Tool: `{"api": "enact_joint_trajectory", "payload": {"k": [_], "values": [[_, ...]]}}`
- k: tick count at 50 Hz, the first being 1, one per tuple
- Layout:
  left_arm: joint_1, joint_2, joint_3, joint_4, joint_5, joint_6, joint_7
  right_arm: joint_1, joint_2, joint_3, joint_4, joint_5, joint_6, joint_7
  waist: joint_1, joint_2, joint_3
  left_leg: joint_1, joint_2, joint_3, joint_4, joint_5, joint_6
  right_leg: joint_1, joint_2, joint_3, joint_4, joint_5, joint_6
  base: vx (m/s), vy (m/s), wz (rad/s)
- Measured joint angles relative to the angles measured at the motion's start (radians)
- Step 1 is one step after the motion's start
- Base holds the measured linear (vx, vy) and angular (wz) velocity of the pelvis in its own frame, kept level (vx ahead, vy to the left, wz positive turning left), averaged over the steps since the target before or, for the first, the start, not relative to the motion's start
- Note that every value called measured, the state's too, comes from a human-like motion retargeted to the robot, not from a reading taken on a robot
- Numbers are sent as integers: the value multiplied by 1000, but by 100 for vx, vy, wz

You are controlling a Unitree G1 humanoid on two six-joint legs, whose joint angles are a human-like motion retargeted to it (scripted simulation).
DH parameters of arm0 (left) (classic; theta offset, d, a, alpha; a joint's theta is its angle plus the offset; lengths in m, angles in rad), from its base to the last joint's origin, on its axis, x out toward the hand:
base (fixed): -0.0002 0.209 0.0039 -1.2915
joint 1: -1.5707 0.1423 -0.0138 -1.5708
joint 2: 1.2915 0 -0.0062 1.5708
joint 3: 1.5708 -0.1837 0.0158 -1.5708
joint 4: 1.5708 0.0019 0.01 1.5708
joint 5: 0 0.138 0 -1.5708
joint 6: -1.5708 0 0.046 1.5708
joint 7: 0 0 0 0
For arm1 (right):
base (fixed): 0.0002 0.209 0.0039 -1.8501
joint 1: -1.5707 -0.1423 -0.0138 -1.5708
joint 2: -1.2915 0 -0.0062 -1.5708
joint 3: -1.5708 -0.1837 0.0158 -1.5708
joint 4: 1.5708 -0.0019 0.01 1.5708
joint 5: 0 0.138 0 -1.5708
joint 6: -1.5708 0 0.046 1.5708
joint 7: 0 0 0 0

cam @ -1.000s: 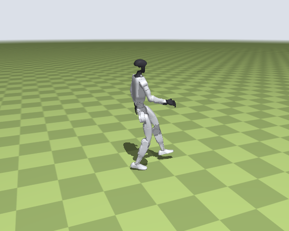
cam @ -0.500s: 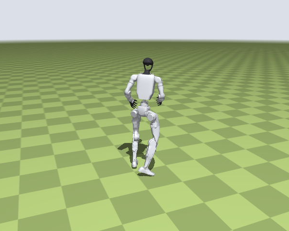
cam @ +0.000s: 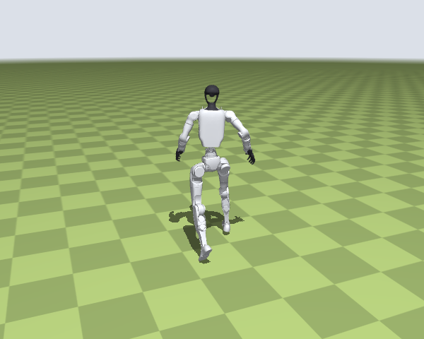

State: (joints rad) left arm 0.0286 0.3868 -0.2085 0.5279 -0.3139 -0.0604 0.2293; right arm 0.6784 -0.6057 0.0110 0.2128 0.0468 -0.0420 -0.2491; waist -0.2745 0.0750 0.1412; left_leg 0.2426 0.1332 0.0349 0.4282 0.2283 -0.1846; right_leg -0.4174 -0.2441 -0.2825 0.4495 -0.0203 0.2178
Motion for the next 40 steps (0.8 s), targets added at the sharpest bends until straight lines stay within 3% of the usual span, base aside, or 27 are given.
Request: {"api": "enact_joint_trajectory", "payload": {"k": [2, 5, 7, 8, 10, 11, 12, 14, 16, 20, 21, 22, 24, 28, 33, 37, 40], "values": [[-18, -22, 10, 29, 11, 4, 18, 40, 33, -4, 71, -26, 29, 7, -7, -42, 8, -28, -9, 25, 151, -77, -1, 83, 26, 58, -198, -17, 44, 123, -61, 29], [-68, -25, 19, 43, 41, -8, 108, 72, 113, -35, 180, -5, 59, 57, 35, -71, 29, -146, -20, 13, 378, -378, -5, 152, 86, 155, -324, -99, 44, 112, -60, 6], [-92, -18, 29, -3, 77, -16, 136, 72, 178, -70, 255, 59, 71, 90, 69, -101, 46, -259, -72, 10, 463, -538, 33, 182, 53, 164, -311, -23, 44, 101, -38, 49], [-102, -17, 35, -34, 105, -18, 139, 58, 208, -81, 303, 96, 76, 89, 81, -120, 61, -317, -115, 14, 480, -585, 71, 194, 14, 159, -288, 64, 44, 90, -28, 72], [-125, -17, 56, -75, 162, -7, 146, -35, 240, -58, 448, 132, 90, 41, 113, -111, 123, -427, -147, 6, 480, -630, 142, 191, 6, 145, -155, 152, -38, 77, -30, 45], [-134, -28, 65, -71, 174, 4, 158, -138, 236, -9, 570, 87, 104, 3, 138, -85, 169, -470, -137, -12, 468, -631, 155, 171, 37, 141, -25, 88, -79, 64, -36, -16], [-136, -43, 71, -62, 174, 10, 172, -242, 232, 46, 688, 25, 123, -33, 162, -63, 212, -507, -130, -28, 450, -625, 163, 158, 64, 139, 94, 27, -103, 58, -37, -54], [-106, -94, 69, -21, 106, 4, 204, -444, 222, 166, 866, -154, 180, -99, 208, -46, 271, -557, -128, -39, 381, -565, 149, 173, 104, 142, 238, -59, -71, 54, -33, -71], [-67, -141, 71, 28, -5, -3, 213, -603, 220, 220, 899, -248, 216, -162, 258, -44, 303, -586, -108, -1, 247, -432, 123, 228, 144, 151, 249, -83, -51, 51, -28, -93], [-6, -141, 65, 170, -12, 26, 146, -799, 219, 161, 672, -41, 111, -184, 384, -9, 337, -522, -47, 132, -285, -16, 34, 401, 254, 197, 111, -77, -110, 49, -18, -111], [21, -136, 59, 204, 33, 34, 131, -831, 216, 162, 609, 7, 83, -176, 412, 3, 337, -513, -43, 152, -390, 20, -6, 452, 275, 212, 65, -71, -111, 50, -8, -92], [48, -133, 56, 237, 71, 39, 118, -863, 208, 171, 549, 41, 60, -170, 437, 10, 335, -514, -44, 167, -471, 36, -40, 500, 289, 226, 20, -65, -109, 49, -5, -73], [97, -145, 64, 309, 100, 39, 100, -937, 172, 228, 452, 19, 42, -174, 476, 2, 325, -571, -65, 172, -515, -31, -70, 575, 282, 250, -54, -52, -92, 42, -3, -54], [135, -175, 101, 462, 46, 39, 110, -1137, 65, 367, 337, -175, 62, -202, 555, -18, 316, -676, -78, 222, -515, -134, -28, 636, 254, 297, -96, -55, -57, 31, -2, -64], [99, -203, 128, 651, 61, 51, 132, -1390, 27, 468, 333, -230, 79, -204, 641, -5, 350, -683, -39, 243, -515, 28, -37, 683, 249, 372, -92, -81, -45, 25, 1, -86], [129, -217, 143, 699, 58, 53, 106, -1446, 78, 481, 347, -233, 81, -168, 663, -21, 323, -668, -38, 158, -509, 39, -39, 692, 234, 400, -92, -106, -42, 25, 7, -40], [170, -224, 150, 680, 50, 44, 84, -1408, 105, 487, 306, -241, 68, -129, 655, -34, 284, -635, -28, 188, -501, 26, -33, 697, 229, 398, -111, -120, -52, 24, 9, 10]]}}
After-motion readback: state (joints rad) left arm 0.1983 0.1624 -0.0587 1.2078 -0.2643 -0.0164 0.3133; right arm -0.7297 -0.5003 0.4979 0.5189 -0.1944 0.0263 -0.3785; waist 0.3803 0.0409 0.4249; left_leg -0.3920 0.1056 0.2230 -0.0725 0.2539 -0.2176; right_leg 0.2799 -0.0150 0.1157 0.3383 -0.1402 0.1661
